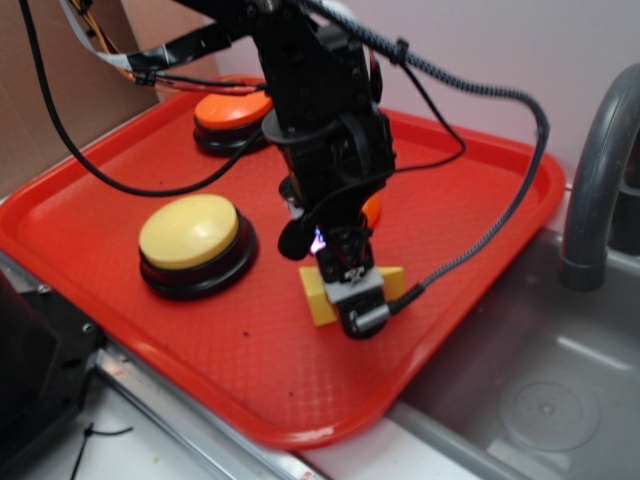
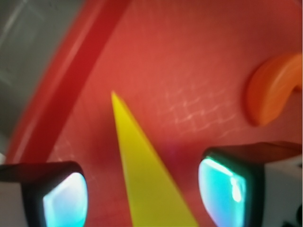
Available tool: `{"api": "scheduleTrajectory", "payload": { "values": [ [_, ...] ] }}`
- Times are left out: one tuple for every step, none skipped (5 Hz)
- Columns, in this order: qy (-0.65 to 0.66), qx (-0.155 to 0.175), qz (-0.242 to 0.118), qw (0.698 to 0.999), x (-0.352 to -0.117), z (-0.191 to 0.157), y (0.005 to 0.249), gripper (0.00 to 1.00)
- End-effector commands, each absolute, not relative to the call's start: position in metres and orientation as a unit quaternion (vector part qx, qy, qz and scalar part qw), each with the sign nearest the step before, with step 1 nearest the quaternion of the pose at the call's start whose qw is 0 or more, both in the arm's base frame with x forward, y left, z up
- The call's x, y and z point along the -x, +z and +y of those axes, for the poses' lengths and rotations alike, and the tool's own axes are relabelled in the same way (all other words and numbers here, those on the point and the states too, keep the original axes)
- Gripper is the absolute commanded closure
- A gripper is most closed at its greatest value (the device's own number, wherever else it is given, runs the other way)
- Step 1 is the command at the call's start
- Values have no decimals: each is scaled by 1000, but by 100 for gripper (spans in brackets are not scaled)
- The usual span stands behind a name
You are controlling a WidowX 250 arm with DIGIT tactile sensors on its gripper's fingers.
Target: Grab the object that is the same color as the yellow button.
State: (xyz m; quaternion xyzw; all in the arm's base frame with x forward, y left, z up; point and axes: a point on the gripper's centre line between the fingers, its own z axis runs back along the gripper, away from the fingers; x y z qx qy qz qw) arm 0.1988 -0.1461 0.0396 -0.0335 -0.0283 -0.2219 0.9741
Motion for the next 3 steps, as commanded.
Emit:
{"api": "scheduleTrajectory", "payload": {
  "values": [
    [-231,34,-13,972,-194,-148,18,15],
    [-237,39,-7,971,-195,-147,23,100],
    [-241,29,36,969,-197,-138,37,100]
  ]
}}
